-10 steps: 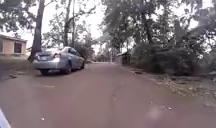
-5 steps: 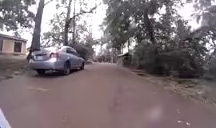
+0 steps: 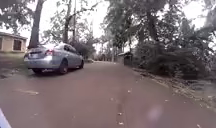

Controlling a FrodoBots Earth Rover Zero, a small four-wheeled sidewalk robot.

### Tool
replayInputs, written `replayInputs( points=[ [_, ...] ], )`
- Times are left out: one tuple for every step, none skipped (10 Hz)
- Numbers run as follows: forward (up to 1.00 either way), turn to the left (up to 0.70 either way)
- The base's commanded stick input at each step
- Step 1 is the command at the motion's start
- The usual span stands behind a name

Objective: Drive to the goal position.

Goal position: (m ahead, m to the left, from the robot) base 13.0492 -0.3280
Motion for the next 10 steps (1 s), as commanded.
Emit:
replayInputs(
  points=[
    [0.70,0.00],
    [0.70,0.00],
    [0.70,0.00],
    [0.70,0.00],
    [0.70,0.00],
    [0.70,0.00],
    [0.70,0.00],
    [0.70,0.00],
    [0.70,0.00],
    [0.70,0.00]
  ],
)
